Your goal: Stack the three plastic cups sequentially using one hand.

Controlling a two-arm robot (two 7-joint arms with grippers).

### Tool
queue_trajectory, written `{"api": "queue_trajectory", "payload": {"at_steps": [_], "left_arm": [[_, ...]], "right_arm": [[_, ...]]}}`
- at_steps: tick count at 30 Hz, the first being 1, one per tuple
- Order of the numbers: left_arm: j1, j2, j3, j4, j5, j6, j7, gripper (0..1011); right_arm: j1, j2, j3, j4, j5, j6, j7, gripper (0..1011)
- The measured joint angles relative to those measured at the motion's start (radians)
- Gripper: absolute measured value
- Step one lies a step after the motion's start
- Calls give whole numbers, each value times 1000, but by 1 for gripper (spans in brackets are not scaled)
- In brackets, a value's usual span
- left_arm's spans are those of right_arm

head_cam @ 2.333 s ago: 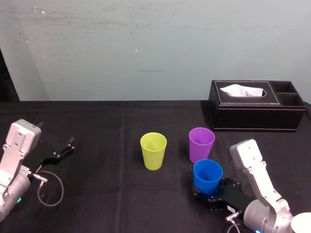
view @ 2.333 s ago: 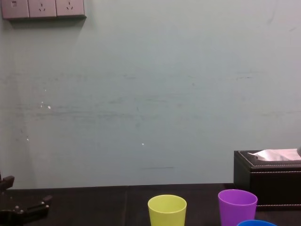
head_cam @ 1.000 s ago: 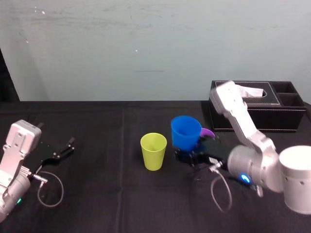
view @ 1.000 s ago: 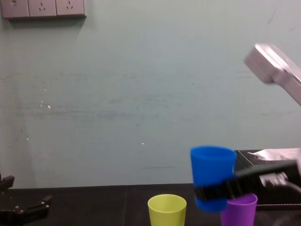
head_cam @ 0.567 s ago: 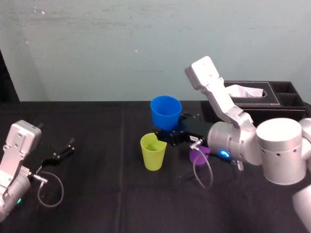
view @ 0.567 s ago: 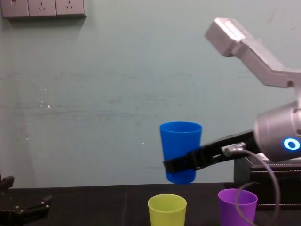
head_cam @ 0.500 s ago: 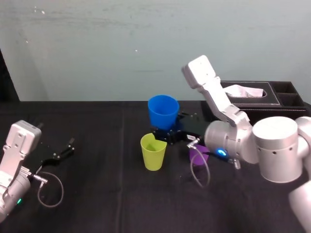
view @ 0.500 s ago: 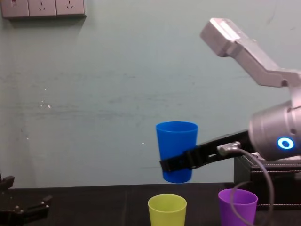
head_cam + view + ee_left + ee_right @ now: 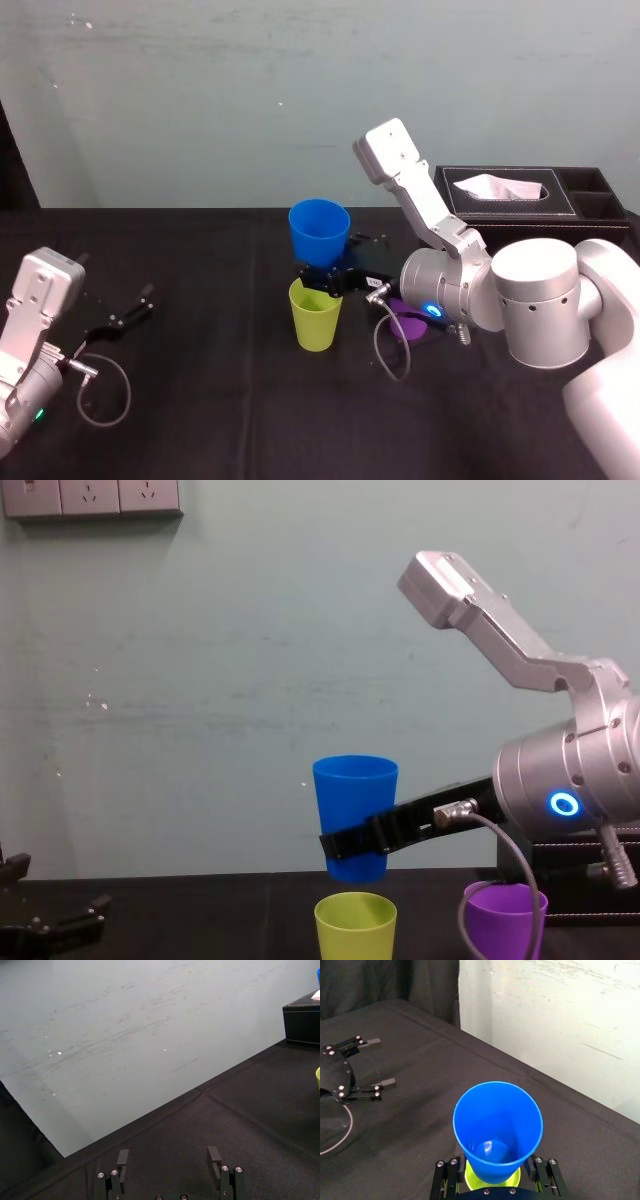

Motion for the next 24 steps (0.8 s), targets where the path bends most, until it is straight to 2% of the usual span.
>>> {"api": "queue_trajectory", "payload": {"at_steps": [24], "left_arm": [[0, 0, 0, 0, 0, 0, 0, 1000]], "right_arm": [[11, -17, -10, 78, -7, -57, 10, 682]]}}
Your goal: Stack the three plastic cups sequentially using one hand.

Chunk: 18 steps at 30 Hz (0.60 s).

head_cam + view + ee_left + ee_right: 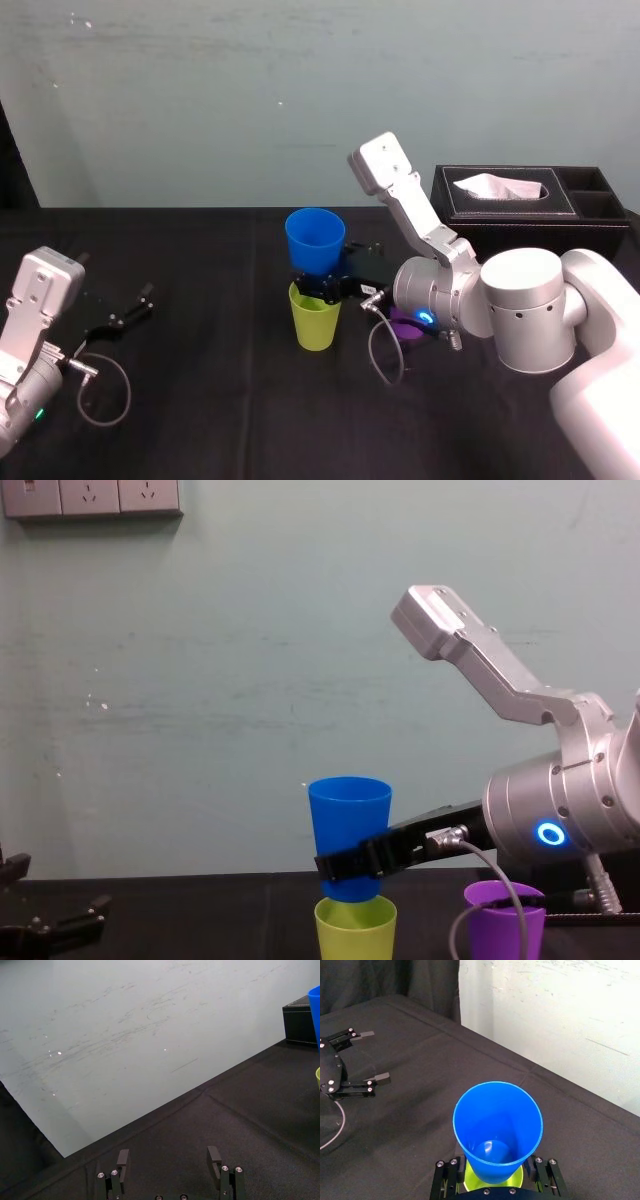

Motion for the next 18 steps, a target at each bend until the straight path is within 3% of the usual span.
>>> {"api": "queue_trajectory", "payload": {"at_steps": [18], "left_arm": [[0, 0, 0, 0, 0, 0, 0, 1000]], "right_arm": [[4, -9, -9, 32, -2, -11, 2, 682]]}}
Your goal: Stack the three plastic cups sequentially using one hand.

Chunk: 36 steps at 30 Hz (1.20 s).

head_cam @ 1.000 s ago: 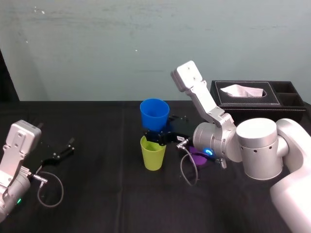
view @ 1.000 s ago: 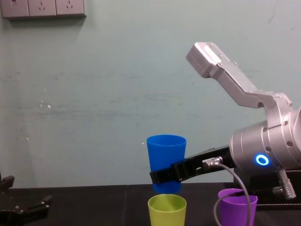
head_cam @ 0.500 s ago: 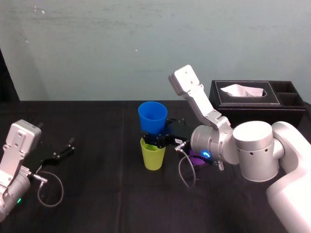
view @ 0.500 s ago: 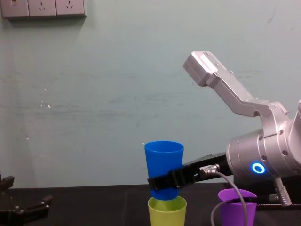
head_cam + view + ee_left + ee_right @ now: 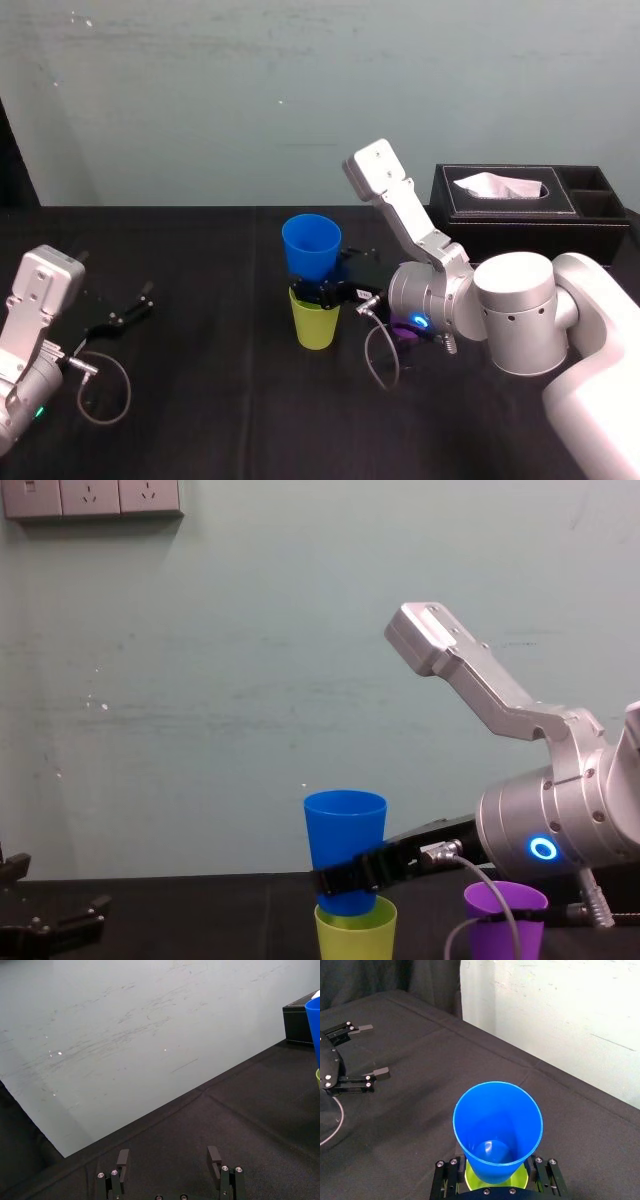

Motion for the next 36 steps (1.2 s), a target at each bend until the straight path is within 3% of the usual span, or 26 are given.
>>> {"api": "queue_trajectory", "payload": {"at_steps": [36], "left_arm": [[0, 0, 0, 0, 0, 0, 0, 1000]], "right_arm": [[-5, -7, 3, 30, -5, -11, -3, 681]]}}
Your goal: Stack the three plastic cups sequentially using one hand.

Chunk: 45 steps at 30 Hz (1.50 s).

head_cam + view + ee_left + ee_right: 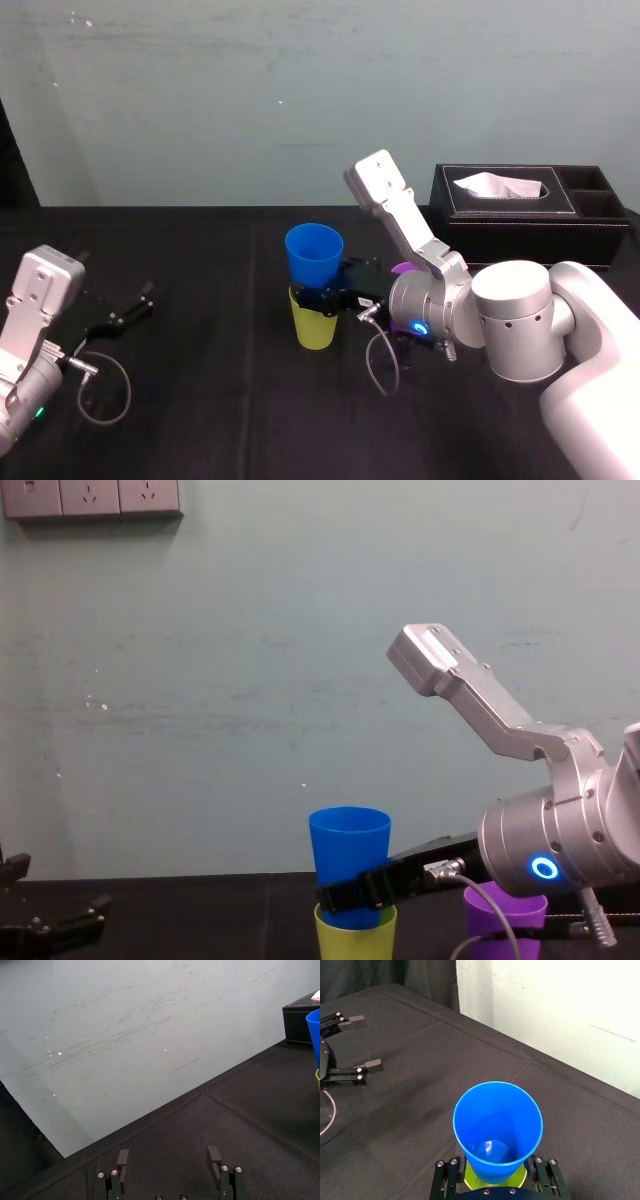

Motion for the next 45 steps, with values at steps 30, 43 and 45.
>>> {"api": "queue_trajectory", "payload": {"at_steps": [30, 43, 45], "left_arm": [[0, 0, 0, 0, 0, 0, 0, 1000], [0, 0, 0, 0, 0, 0, 0, 1000], [0, 0, 0, 0, 0, 0, 0, 1000]], "right_arm": [[-1, 3, -1, -10, -2, -1, -3, 1003], [-91, 32, 48, -147, -13, -48, -51, 1003], [-120, 45, 63, -188, -13, -45, -60, 1003]]}}
